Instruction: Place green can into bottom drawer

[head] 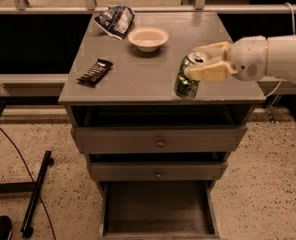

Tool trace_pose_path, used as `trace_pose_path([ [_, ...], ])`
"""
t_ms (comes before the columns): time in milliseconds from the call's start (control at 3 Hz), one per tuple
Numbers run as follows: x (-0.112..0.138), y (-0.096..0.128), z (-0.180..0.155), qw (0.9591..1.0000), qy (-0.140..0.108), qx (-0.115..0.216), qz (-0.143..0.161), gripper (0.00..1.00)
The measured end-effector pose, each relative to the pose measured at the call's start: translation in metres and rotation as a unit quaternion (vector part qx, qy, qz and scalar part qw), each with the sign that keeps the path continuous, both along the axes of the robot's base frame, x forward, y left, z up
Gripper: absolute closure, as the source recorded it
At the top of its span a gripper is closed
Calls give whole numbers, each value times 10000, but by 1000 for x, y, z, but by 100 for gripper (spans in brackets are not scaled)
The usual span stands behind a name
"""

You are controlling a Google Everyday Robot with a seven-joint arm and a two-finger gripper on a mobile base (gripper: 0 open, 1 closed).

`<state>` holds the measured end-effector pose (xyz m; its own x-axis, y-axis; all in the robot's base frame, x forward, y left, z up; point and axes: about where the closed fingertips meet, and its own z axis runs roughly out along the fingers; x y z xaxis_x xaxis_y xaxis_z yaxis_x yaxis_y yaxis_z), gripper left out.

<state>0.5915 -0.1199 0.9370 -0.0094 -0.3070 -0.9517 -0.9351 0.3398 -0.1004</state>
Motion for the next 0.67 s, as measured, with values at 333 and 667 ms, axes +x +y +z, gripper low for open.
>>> trace_pose_path([
  [333,-71,13,1,9975,-610,-209,282,100],
  [667,-121,32,-35,9867,-1073,-1068,584,100],
])
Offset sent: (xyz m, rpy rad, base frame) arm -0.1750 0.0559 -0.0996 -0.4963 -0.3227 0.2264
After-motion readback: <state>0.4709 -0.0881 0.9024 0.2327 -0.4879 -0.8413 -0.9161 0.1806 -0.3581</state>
